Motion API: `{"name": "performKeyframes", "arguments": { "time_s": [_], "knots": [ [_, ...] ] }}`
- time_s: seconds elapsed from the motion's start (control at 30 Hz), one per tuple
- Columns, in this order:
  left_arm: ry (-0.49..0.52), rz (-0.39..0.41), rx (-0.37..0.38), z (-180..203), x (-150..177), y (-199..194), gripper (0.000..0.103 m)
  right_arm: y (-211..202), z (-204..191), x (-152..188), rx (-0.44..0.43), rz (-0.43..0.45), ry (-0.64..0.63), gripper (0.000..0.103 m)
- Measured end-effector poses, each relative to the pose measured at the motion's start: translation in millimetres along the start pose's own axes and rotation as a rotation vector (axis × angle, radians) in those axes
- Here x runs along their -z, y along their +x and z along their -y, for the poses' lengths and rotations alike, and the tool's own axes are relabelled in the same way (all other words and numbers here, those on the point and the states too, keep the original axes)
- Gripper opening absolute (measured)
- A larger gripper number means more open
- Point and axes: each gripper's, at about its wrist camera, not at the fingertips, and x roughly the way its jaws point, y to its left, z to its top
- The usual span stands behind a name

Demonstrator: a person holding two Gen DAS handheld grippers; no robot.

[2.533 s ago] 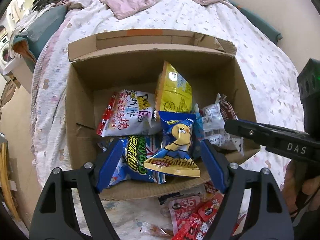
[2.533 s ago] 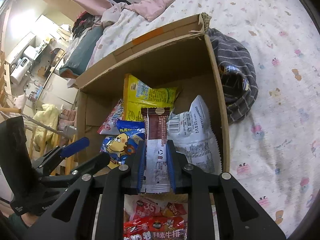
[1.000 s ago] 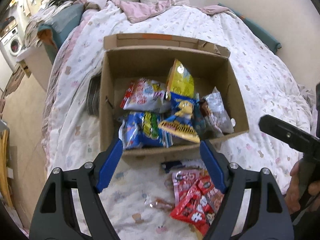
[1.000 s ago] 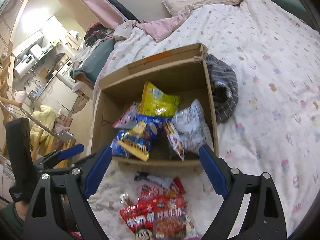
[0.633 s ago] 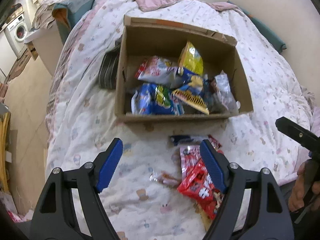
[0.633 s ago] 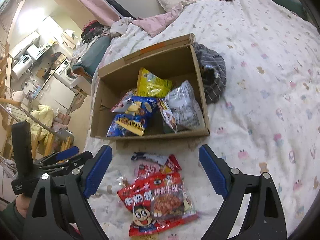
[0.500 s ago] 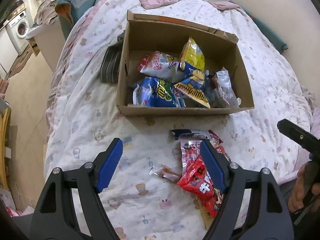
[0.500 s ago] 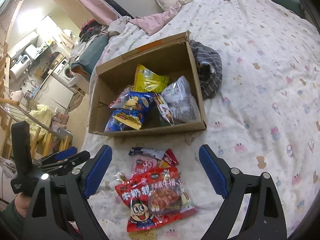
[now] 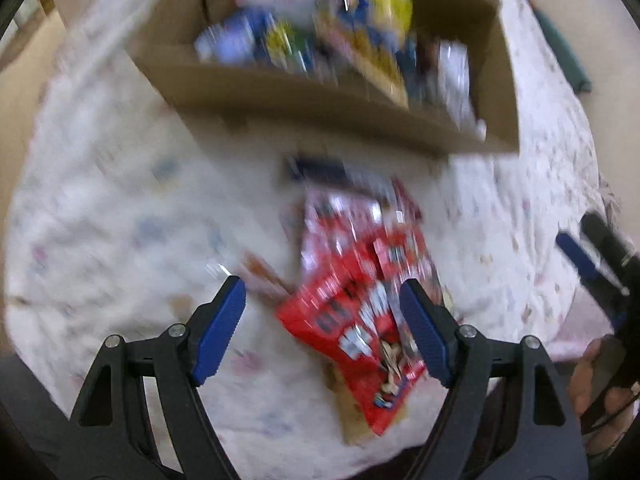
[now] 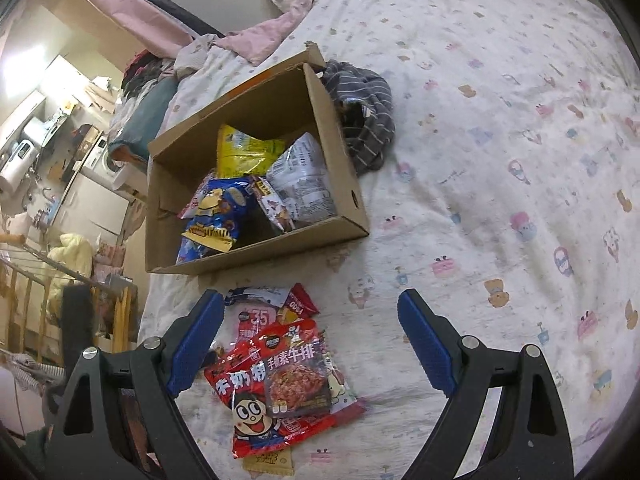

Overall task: Organize snacks
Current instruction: 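Grasp the red milk candy bag with the left tool while the right tool grasps the red beef jerky pack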

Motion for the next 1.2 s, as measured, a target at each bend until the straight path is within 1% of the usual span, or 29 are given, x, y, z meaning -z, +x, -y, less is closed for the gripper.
{"name": "performKeyframes", "arguments": {
  "time_s": [0.07,0.13,0.17,0.2,0.27,0.3,0.33,0.37,0.43,0.57,0.63,0.7,0.8,0.87,0.9,0.93,0.97,1.0,1.07,1.13,1.2],
  "knots": [
    [-0.007,-0.045,0.011,2,4,12,0.074,1,2,0,0.006,-0.002,-0.002,0.091],
    [0.002,-0.064,0.007,6,6,19,0.063,2,4,0,0.01,-0.005,-0.001,0.091],
    [0.011,-0.063,0.006,7,6,20,0.058,3,6,0,0.012,-0.008,0.001,0.091],
    [0.017,-0.063,0.005,9,5,21,0.051,4,7,-1,0.012,-0.012,0.003,0.091],
    [0.031,-0.054,0.002,13,2,22,0.048,8,10,-1,0.013,-0.021,0.01,0.091],
    [0.05,-0.041,0.001,16,1,22,0.044,9,10,-2,0.012,-0.025,0.015,0.091],
    [0.063,-0.031,0.0,17,-1,20,0.031,10,11,-2,0.011,-0.027,0.017,0.091],
    [0.087,-0.018,-0.009,22,-2,18,0.027,11,10,-3,0.012,-0.029,0.018,0.091],
    [0.108,0.01,0.003,26,-6,12,0.021,11,10,-4,0.014,-0.027,0.016,0.091],
    [0.119,0.032,0.039,20,-11,-5,0.02,12,12,-4,0.014,-0.029,0.027,0.091],
    [0.12,0.022,0.068,12,-13,-16,0.02,13,13,-4,0.013,-0.031,0.034,0.091],
    [0.119,0.019,0.079,0,-17,-27,0.02,15,14,-4,0.016,-0.034,0.037,0.091],
    [0.089,0.036,0.045,-31,-24,-44,0.02,17,14,-5,0.018,-0.038,0.042,0.091],
    [0.025,0.035,0.022,-62,-29,-50,0.02,19,13,-6,0.011,-0.043,0.053,0.091],
    [0.003,0.033,0.018,-70,-30,-50,0.02,21,12,-7,0.007,-0.048,0.058,0.091],
    [-0.036,0.035,0.002,-85,-32,-50,0.02,22,11,-7,0.005,-0.052,0.062,0.091],
    [-0.052,0.037,-0.019,-91,-31,-48,0.02,25,10,-8,0.009,-0.061,0.062,0.091],
    [-0.065,0.039,-0.034,-98,-29,-47,0.02,28,8,-7,0.03,-0.077,0.052,0.091],
    [-0.088,0.039,-0.031,-108,-27,-46,0.02,38,4,-5,0.085,-0.124,0.021,0.091],
    [-0.092,0.049,-0.042,-112,-26,-46,0.02,53,3,0,0.123,-0.207,-0.009,0.091],
    [-0.091,0.049,-0.044,-111,-25,-45,0.02,72,3,9,0.135,-0.305,-0.031,0.09]
  ]
}}
